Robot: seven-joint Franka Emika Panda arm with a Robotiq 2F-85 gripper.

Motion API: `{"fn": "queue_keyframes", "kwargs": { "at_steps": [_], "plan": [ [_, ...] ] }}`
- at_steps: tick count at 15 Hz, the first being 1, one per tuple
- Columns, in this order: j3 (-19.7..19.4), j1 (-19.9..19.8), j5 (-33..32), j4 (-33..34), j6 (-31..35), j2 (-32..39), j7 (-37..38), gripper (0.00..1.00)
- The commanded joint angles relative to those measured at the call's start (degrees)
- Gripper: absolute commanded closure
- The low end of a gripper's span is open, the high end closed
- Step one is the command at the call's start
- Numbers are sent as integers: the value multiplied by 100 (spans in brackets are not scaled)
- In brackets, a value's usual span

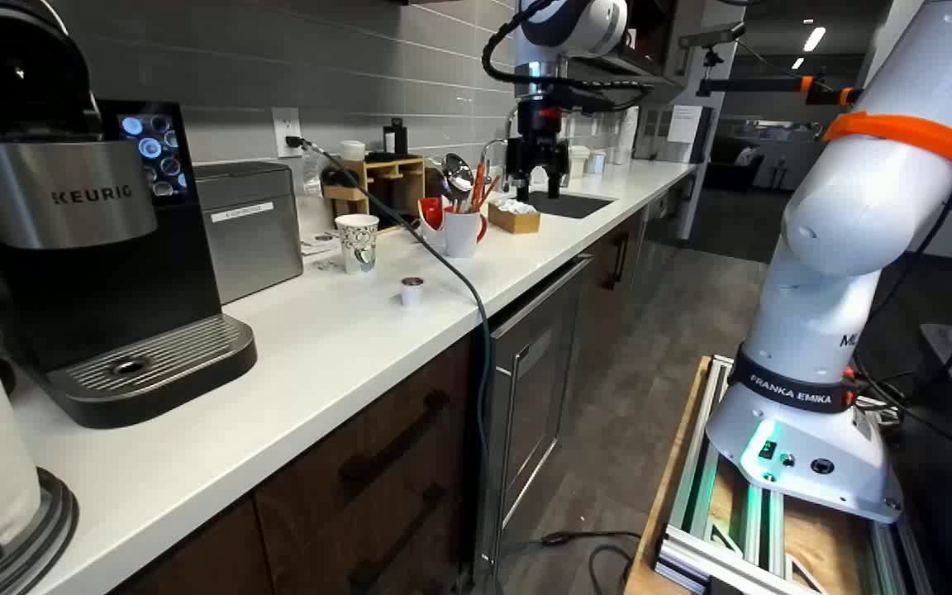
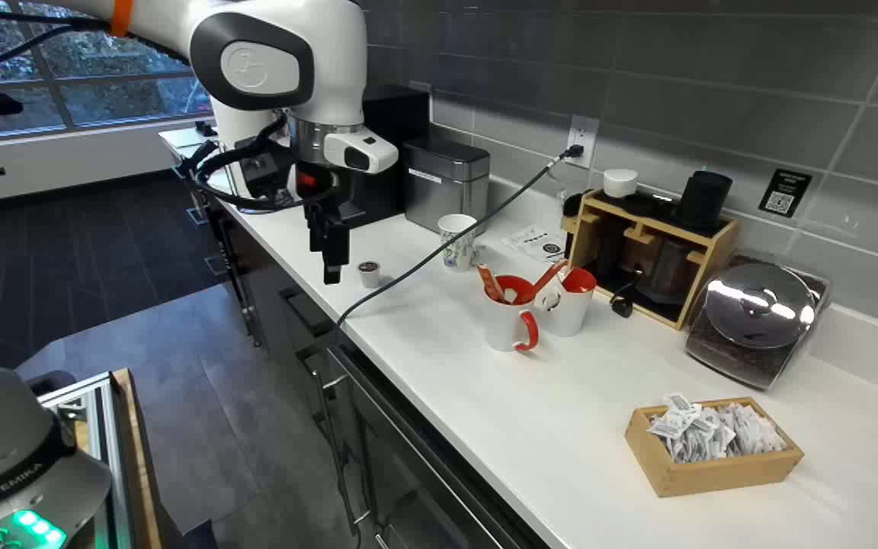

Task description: Put the bowl on the counter

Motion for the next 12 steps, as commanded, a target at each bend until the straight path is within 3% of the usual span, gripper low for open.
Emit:
{"fn": "queue_keyframes", "kwargs": {
  "at_steps": [1,6,12],
  "plan": [
    [45,-50,13,9,-10,4,-13,0],
    [45,-50,13,9,-10,4,-13,0],
    [-194,-107,1494,1002,-1032,-373,393,0]
  ]
}}
